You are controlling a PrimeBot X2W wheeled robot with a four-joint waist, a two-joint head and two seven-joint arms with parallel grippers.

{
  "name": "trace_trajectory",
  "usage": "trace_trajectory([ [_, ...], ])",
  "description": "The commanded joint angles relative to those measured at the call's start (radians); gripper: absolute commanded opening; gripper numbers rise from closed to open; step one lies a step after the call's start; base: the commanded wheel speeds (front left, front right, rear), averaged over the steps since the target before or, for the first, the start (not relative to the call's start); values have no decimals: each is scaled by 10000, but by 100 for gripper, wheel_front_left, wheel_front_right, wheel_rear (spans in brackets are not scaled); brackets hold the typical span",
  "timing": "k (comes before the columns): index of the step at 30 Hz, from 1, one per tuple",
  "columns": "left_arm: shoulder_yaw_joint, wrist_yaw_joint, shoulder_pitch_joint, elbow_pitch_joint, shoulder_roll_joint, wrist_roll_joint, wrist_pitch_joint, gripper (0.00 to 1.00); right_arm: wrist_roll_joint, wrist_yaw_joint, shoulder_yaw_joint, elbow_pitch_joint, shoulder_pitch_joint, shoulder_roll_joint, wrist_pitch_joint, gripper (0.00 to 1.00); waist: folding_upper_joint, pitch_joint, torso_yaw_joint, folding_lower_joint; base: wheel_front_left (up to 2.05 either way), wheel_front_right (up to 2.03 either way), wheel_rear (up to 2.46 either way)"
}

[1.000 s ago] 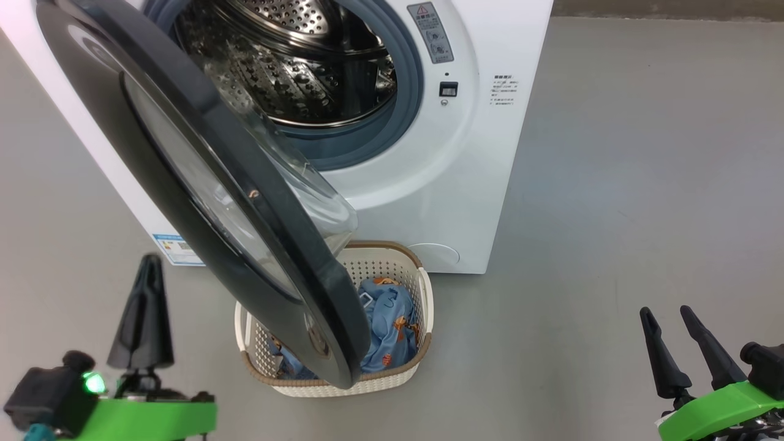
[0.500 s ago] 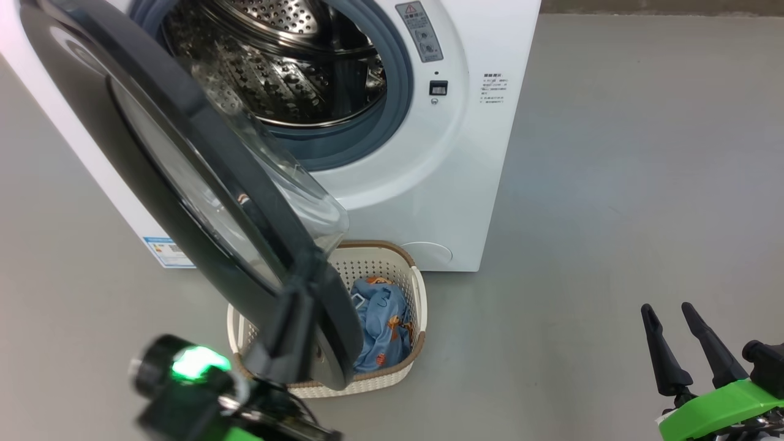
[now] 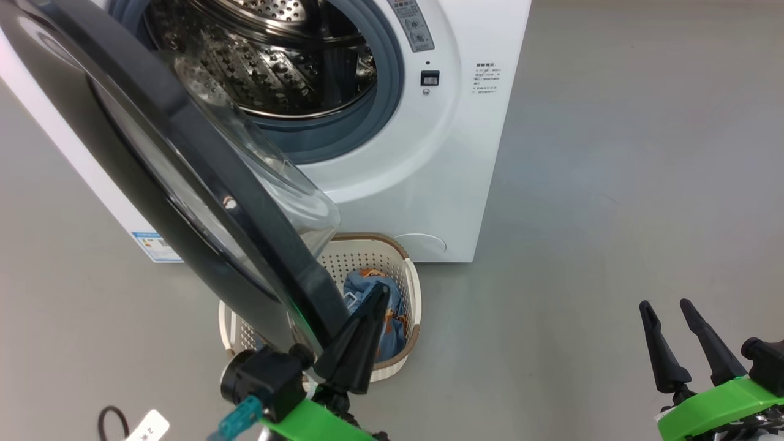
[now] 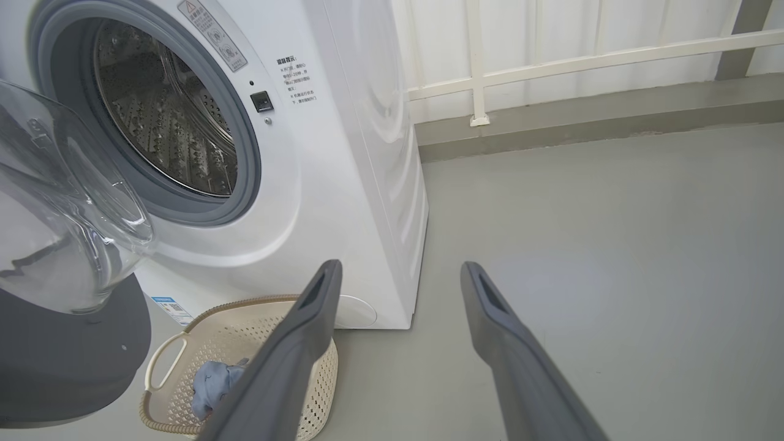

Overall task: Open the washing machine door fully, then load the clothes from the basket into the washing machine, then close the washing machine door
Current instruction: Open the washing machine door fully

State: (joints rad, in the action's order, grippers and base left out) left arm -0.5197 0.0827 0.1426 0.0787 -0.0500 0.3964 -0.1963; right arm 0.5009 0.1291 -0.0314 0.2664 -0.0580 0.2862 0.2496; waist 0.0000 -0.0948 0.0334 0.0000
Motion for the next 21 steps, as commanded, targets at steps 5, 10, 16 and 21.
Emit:
trace_trajectory([
  [5, 168, -189, 766, -780, -5, 416, -297, 0, -68, 16, -227, -312, -134, 188, 122, 100, 0, -5, -5, 0, 0, 0, 0],
  [10, 136, -337, 980, -1273, -4, 694, -430, 0, -99, 16, -190, -386, -136, 177, 122, 100, 0, -15, 30, 0, 0, 0, 0],
  [16, 169, -438, 1070, -1608, -4, 825, -521, 0, -119, 16, -138, -448, -164, 205, 122, 100, 0, -42, 145, 0, 0, 0, 0],
  [21, 205, -479, 1045, -1722, -4, 892, -562, 0, -183, 16, -178, -550, -207, 231, 122, 100, 0, -58, 319, 0, 0, 0, 0],
])
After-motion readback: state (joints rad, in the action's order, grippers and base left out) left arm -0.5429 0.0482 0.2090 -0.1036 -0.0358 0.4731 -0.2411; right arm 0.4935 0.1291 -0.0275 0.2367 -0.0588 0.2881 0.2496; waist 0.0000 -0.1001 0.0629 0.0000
